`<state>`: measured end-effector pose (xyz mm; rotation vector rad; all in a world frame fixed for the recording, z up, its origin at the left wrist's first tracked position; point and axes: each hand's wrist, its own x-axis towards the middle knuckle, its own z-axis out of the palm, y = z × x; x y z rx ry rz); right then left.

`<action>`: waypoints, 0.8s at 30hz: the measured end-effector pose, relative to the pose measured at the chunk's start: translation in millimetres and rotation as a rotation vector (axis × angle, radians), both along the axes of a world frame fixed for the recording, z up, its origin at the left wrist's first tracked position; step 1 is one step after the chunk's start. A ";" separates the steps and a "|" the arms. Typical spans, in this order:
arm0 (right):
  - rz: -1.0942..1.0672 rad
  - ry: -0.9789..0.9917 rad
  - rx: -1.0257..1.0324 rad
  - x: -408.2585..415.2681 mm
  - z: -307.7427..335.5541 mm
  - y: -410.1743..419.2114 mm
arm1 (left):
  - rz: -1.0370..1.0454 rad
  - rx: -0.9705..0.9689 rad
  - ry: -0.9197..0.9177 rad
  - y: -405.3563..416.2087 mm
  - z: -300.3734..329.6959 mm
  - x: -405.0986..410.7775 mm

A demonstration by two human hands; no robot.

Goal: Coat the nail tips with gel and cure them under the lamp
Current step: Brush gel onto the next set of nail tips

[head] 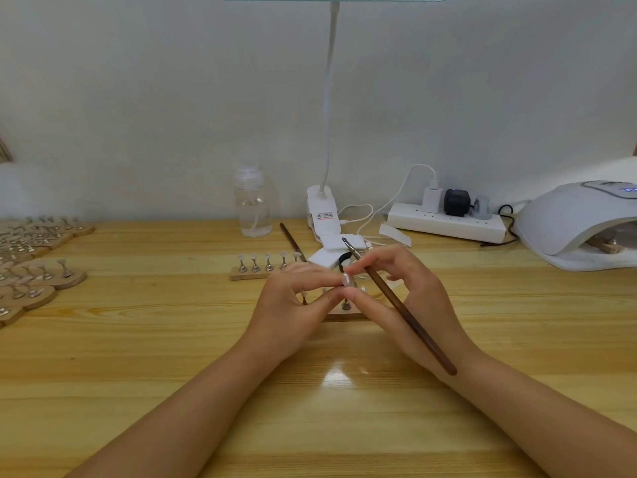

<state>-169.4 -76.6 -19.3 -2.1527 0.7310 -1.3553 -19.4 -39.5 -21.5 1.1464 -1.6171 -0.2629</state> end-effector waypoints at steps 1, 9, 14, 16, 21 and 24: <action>-0.007 0.009 -0.007 -0.2 0.4 0.1 | -0.006 0.002 -0.007 -0.2 -0.5 0.6; -0.092 0.090 -0.010 -14.8 7.0 -8.4 | 0.071 0.162 0.016 -2.9 -2.9 5.2; -0.135 0.231 -0.090 -27.4 4.8 -16.4 | 0.100 0.264 -0.016 -7.2 -8.4 10.9; -0.143 0.247 -0.113 -28.1 3.7 -17.9 | 0.097 0.288 -0.032 -8.6 -9.8 12.3; -0.153 0.319 -0.175 -27.5 0.2 -19.8 | 0.061 0.359 -0.040 -10.4 -11.9 15.8; -0.156 0.331 -0.180 -29.2 -1.6 -21.9 | 0.069 0.372 -0.063 -11.5 -14.0 18.3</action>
